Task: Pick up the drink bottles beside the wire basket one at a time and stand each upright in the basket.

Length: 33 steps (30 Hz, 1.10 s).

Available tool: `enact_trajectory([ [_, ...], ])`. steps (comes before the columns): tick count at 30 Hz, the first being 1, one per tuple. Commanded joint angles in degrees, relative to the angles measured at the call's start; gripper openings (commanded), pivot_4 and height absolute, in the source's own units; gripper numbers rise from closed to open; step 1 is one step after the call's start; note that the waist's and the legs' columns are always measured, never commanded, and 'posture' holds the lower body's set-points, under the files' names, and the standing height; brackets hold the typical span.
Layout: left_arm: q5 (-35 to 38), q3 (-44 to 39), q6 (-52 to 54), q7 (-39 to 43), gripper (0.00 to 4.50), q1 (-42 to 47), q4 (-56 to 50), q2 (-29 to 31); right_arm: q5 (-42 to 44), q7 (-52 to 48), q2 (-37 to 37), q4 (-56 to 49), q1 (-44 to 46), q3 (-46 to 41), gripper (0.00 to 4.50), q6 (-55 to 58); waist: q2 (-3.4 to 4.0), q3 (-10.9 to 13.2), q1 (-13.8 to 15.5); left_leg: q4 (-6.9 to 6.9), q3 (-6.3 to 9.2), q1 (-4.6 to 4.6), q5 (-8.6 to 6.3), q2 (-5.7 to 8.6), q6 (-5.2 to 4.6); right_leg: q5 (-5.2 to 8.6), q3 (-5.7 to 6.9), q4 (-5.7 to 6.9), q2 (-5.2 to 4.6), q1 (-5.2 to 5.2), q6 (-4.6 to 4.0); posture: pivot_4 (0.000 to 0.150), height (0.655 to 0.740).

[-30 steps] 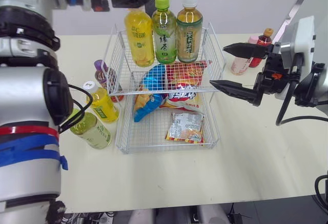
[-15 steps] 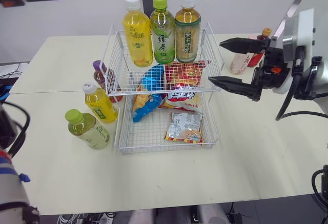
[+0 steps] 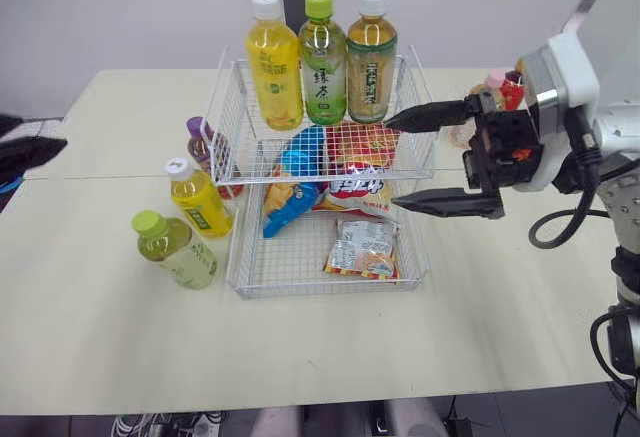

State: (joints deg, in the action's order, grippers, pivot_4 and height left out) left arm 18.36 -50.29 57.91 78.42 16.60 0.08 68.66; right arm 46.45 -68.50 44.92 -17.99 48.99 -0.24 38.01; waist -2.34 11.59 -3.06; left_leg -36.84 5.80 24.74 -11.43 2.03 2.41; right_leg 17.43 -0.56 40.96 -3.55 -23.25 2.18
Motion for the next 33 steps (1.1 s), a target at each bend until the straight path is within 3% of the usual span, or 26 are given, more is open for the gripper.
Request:
enact_trajectory([
  [1, 4.66, -8.45, 4.96, -0.36, 4.44, -6.9, -12.15, -4.46, 0.5, -3.09, -0.29, 0.3, 1.13, -0.2, 4.5, -1.27, 0.01, 0.0, 0.26, 0.0, -0.02, -0.02, 0.0, 0.0, 0.0, -0.01, -0.01, 0.0, -0.08, 0.02, -0.02, 0.15, 0.7308],
  [10, 16.54, -15.11, 16.7, -14.03, 4.44, -14.04, -36.98, -21.09, 0.18, -6.0, -2.57, 0.49, 0.93, 0.2, 4.5, -2.27, -0.01, -0.05, 0.81, -0.03, -0.06, -0.08, 0.0, -0.19, 0.01, -0.17, -0.08, -0.08, 0.02, 0.07, -0.25, 0.15, 0.7308],
  [17, 16.98, -8.01, 14.13, -33.59, 4.44, -10.68, -46.76, -33.1, -1.41, -6.5, -2.82, 1.14, 0.95, 0.99, 4.5, -3.46, -0.03, -0.08, 1.31, -0.05, -0.21, -0.19, 0.0, -0.52, 0.03, -0.41, -0.11, -0.13, 0.37, 0.1, -0.44, 0.15, 0.7308],
  [23, 18.78, -1.86, 14.86, -44.11, 4.44, -9.39, -49.84, -37.75, -1.81, -6.63, -2.72, 0.84, 1.04, 0.72, 4.5, -3.31, -0.03, -0.08, 1.35, -0.03, -0.37, -0.27, 0.0, -0.59, 0.03, -0.45, -0.21, -0.14, 0.46, 0.12, -0.45, 0.15, 0.7308],
  [32, 18.57, 3.74, 11.18, -51.35, 4.44, -11.57, -47.77, -36.88, -1.44, -5.78, -2.22, -0.4, 0.16, 0.0, 4.5, -2.22, -0.03, -0.08, 1.37, -0.02, -0.4, -0.28, 0.0, -0.62, 0.03, -0.45, -0.23, -0.15, 0.5, 0.12, -0.46, 0.15, 0.7308],
  [33, 18.71, 3.89, 11.11, -51.79, 4.27, -11.96, -47.55, -36.77, -1.45, -5.72, -2.18, -0.46, 0.11, -0.03, 4.5, -2.17, -0.03, -0.08, 1.36, -0.01, -0.42, -0.28, 0.0, -0.61, 0.03, -0.45, -0.25, -0.15, 0.5, 0.12, -0.46, 0.15, 0.7308],
])
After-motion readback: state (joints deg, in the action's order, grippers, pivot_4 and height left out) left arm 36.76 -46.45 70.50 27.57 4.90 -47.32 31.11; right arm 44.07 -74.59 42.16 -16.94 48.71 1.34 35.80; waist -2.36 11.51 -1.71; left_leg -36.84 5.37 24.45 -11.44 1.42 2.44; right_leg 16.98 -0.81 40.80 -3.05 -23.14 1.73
